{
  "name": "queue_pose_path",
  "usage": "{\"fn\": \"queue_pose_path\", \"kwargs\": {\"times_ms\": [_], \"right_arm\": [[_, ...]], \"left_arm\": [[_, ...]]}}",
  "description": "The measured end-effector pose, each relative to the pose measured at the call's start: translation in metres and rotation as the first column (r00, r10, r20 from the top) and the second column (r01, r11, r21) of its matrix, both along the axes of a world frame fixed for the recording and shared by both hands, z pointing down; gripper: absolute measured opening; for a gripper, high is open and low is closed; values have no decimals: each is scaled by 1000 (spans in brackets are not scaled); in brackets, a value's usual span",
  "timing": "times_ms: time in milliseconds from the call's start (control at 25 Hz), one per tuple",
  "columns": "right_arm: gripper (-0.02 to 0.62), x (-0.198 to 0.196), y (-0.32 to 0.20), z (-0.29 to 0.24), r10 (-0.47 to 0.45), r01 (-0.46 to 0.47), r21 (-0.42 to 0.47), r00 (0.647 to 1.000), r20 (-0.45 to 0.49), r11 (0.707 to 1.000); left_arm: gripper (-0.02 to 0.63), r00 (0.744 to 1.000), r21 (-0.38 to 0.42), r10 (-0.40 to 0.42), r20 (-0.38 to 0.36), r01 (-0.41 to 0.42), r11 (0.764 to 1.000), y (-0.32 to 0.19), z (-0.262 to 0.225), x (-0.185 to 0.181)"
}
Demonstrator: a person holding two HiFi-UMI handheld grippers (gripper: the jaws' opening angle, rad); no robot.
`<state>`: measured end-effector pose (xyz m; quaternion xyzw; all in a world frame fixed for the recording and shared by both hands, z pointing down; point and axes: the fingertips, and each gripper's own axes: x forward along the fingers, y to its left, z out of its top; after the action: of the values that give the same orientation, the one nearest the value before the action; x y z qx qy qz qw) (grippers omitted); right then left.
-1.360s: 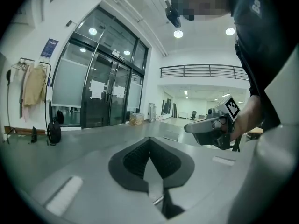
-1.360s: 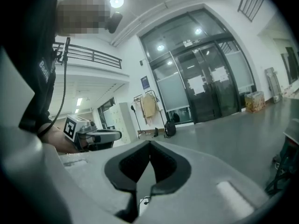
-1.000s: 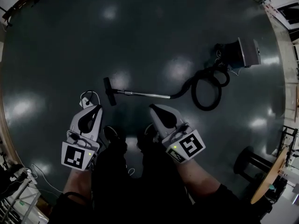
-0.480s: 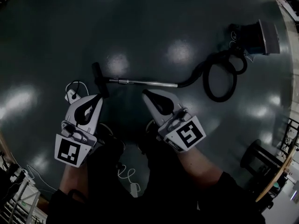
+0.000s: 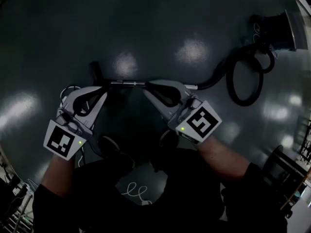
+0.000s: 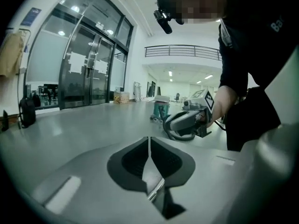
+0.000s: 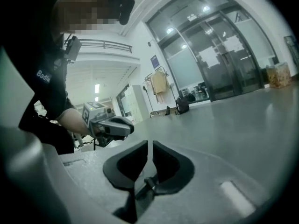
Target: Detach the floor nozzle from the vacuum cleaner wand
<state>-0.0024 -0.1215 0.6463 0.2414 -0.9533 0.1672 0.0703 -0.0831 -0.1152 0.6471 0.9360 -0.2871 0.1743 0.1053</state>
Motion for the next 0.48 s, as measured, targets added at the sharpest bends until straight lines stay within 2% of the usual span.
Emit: {"fn": "queue_pose_path", "kwargs": {"times_ms": [120, 240, 360, 480], "right_arm": [[38, -8, 0, 34, -98, 98, 1, 994, -57, 995], [52, -14, 6, 73, -178, 174, -43, 975, -131, 984], [74, -20, 14, 115, -255, 244, -83, 952, -172, 966], [107, -22, 25, 159, -347, 319, -146, 901, -261, 937]], "left_arm": [[26, 993, 18, 104, 59, -105, 994, -9, 36, 5], [38, 970, 12, 200, 138, -204, 979, -9, 79, 8], [52, 944, -35, 270, 189, -268, 963, -4, 129, 5], [80, 910, -136, 334, 246, -308, 941, 3, 182, -1]]}}
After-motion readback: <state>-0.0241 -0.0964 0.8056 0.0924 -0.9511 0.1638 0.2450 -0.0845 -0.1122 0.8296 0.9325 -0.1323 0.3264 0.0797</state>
